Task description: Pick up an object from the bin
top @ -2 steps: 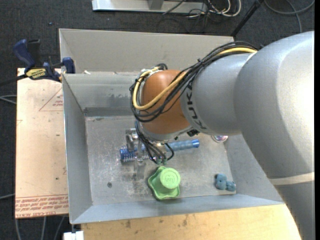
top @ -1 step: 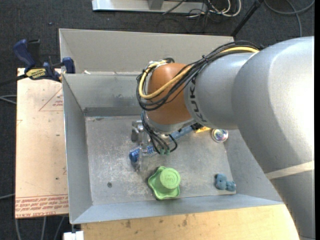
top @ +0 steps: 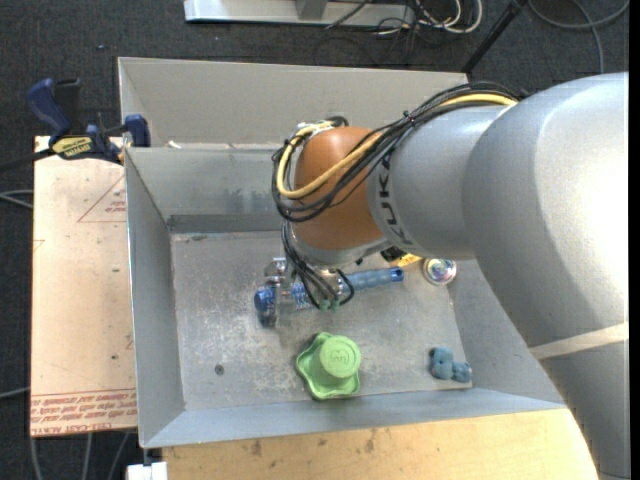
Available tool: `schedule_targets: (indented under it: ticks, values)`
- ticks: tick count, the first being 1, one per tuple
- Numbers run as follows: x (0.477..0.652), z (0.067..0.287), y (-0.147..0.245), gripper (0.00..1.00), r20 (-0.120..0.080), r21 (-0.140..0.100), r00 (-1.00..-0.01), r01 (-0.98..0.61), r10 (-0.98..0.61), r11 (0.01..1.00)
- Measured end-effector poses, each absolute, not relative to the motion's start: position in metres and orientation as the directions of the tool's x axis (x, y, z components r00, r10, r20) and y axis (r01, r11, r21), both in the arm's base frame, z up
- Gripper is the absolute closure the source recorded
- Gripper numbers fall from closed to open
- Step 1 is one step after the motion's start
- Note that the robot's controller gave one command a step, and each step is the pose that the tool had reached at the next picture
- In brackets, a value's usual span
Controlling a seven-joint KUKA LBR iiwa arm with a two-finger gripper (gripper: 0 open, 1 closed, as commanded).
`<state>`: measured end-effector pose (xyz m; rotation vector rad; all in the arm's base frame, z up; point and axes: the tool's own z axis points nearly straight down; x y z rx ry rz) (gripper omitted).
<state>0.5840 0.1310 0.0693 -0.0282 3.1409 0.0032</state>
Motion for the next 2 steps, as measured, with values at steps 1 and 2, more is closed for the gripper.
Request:
schedule_targets:
  ticks: [1, 2]
  values:
    - [0.551, 0.192, 0.096, 1.00, -0.005, -0.002, -0.677, -0.736, -0.736, 0.678]
    - [0.543, 0.281, 0.077, 1.00, -0.006, -0.001, -0.846, -0.533, -0.533, 0.846]
